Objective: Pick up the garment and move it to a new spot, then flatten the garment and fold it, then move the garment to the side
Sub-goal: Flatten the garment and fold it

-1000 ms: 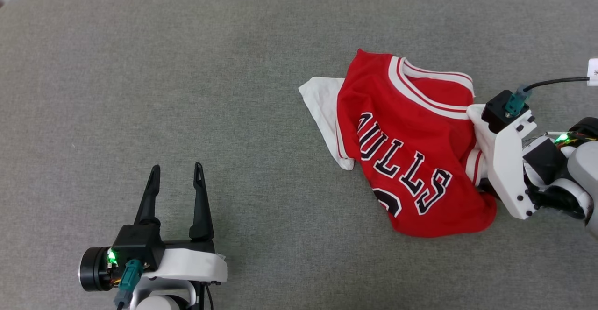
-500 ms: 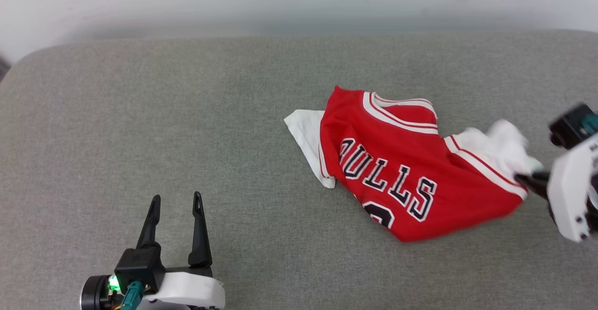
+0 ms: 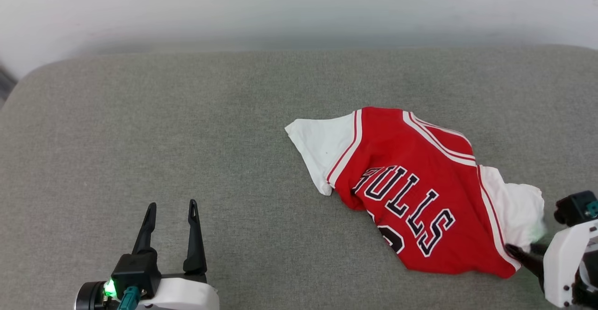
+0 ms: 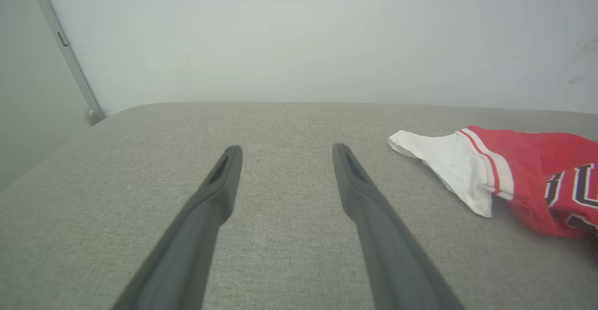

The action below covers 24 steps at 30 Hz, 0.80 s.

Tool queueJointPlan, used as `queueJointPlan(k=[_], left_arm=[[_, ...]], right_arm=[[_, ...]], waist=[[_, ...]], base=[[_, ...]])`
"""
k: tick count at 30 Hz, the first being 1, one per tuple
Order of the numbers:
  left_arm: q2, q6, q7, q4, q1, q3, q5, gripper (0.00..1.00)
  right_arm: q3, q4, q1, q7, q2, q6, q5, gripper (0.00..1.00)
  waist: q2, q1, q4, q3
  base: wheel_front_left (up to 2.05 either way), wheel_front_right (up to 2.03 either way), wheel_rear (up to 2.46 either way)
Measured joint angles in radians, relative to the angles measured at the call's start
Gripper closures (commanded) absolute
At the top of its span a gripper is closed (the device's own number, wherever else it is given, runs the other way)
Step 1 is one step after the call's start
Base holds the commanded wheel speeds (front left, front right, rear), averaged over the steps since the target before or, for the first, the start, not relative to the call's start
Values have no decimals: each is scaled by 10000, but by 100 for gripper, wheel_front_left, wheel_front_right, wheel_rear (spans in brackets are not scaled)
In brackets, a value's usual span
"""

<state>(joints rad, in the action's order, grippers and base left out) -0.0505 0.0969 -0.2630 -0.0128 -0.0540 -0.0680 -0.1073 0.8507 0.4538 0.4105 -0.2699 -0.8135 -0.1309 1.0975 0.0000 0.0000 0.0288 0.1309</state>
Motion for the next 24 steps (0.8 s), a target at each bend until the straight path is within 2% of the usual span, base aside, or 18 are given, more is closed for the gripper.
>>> queueJointPlan(k=[4,9,12,17,20,24], left_arm=[[-4,-244,0,-59,31,238,199,0],[-148,-616,0,73,473,652,313,0],[-405,-869,0,56,854,771,451,0],[-798,-1250,0,-128,1757,779,608,0],[-1022,-1542,0,-596,2597,709,554,0],[-1404,-1852,303,-1294,3914,426,520,0]], right_arm=[[-671,-92,-69,1252,-69,0,-782,0],[-2180,-614,-334,3221,-4,0,-1814,0],[-3475,-692,-637,4435,449,0,-2884,0],[-6098,-1331,-1420,5221,2063,0,-5296,0],[-7800,-2282,-2080,5306,3453,0,-6738,0],[-9108,-4048,-2986,5329,5141,0,-8266,0]], waist=[[0,0,-48,-289],[0,-1,-247,-550],[0,0,-413,-628],[0,0,-655,-666],[0,0,-760,-581],[0,0,-872,-369]], base=[[0,0,0],[0,0,0],[0,0,0],[0,0,0],[0,0,0],[0,0,0]])
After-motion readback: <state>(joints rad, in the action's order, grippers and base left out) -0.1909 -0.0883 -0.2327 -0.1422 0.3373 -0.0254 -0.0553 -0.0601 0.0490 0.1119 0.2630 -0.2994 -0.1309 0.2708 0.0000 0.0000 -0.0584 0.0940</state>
